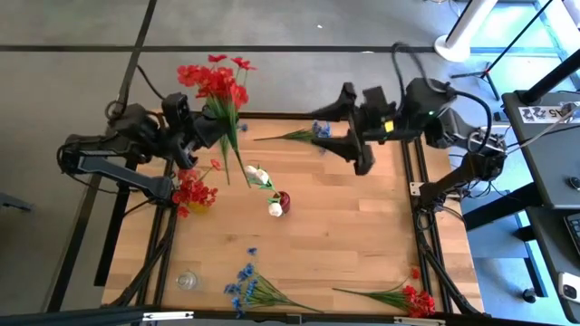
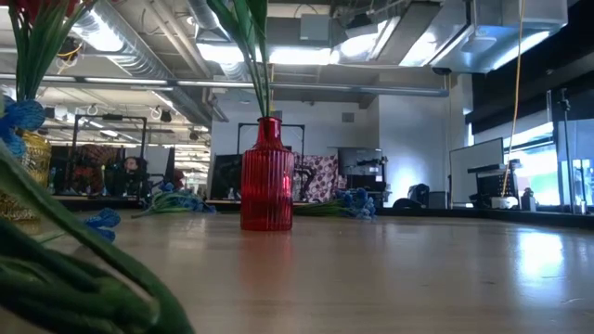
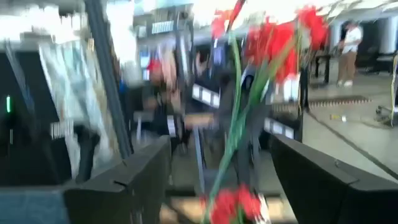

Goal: Sort flowers into vase by color
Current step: Put the top red flowers into the yellow vase

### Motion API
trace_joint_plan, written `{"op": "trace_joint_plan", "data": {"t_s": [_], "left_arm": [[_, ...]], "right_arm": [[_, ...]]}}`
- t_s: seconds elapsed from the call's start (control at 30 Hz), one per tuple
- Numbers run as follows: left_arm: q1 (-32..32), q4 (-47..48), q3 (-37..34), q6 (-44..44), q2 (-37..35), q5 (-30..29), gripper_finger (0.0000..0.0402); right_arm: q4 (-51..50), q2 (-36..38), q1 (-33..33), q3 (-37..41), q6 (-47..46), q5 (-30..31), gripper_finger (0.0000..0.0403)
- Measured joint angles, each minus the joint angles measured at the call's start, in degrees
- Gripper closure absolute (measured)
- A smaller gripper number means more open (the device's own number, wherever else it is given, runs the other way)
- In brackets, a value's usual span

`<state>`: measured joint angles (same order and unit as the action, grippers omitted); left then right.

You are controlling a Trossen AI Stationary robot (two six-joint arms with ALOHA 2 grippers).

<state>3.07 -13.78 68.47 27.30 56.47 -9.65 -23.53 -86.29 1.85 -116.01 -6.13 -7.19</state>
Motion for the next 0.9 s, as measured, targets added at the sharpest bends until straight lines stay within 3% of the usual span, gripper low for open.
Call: {"op": "trace_joint_plan", "data": {"t_s": [0.23, 0.37, 0.6, 0.9], "left_arm": [[1.6, 0.46, 0.0, -0.89, -0.29, -0.26, 0.0391], [1.6, -1.33, 0.0, 0.75, -0.32, -1.28, 0.039], [2.29, -1.15, 0.0, -1.03, -0.53, -9.15, 0.0389], [2.21, 1.42, -0.04, -4.03, -2.6, -12.04, 0.0389]], "right_arm": [[-20.97, 5.54, 0.07, 0.07, 5.29, -6.3, 0.015], [-25.04, 11.36, 0.07, 1.71, 8.16, -6.39, 0.0161], [-20.71, 22.43, 0.02, 11.31, 9.55, -5.39, 0.0176], [-5.68, 35.99, 0.02, 35.03, 5.45, -4.39, 0.0181]]}}
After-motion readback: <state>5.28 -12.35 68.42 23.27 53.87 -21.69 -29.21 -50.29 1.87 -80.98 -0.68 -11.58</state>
